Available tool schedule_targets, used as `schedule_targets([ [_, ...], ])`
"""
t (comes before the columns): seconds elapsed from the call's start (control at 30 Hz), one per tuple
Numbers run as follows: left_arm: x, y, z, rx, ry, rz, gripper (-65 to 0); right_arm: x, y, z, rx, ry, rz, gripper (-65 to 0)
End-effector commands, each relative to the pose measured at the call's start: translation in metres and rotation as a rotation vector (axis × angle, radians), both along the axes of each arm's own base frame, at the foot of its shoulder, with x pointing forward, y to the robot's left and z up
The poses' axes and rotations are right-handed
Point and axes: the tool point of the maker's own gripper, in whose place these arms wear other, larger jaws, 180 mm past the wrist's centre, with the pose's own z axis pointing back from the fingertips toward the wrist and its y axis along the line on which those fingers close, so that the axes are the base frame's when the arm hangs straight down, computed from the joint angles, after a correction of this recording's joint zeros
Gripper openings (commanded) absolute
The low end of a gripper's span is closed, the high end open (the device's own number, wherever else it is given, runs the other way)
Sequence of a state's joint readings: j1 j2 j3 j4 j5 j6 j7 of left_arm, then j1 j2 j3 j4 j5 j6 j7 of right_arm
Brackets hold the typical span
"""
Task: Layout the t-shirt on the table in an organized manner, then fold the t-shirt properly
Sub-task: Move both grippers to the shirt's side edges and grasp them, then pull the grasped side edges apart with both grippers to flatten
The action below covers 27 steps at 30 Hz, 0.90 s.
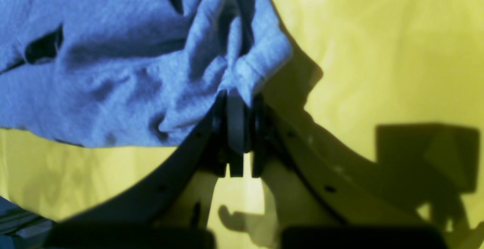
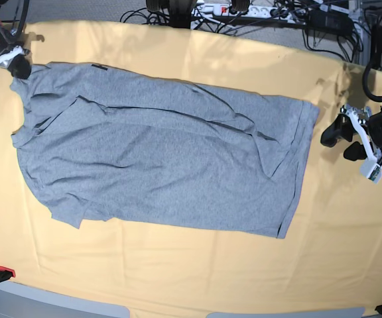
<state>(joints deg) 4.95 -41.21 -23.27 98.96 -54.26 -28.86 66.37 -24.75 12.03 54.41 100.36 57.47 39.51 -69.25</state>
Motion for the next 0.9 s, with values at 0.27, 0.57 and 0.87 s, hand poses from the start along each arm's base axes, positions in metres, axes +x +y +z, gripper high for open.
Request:
schedule_targets([
  [0.27, -0.022, 0.025, 0.004, -0.155, -0.046, 0.21, -20.1, -0.009, -0.012, 0.008, -0.049, 0.023, 0.033, -65.0],
  [0.57, -0.058, 0.009, -0.032, -0.238, 0.013, 0.255, -20.1, -0.004, -0.023, 0.017, -0.087, 0.02, 0.053, -65.0],
  [0.87, -0.052, -0.003, -0.047, -0.317, -0.029, 0.387, -20.1, 0.0, -0.023, 0.022, -0.081, -0.001, 0.06, -65.0],
])
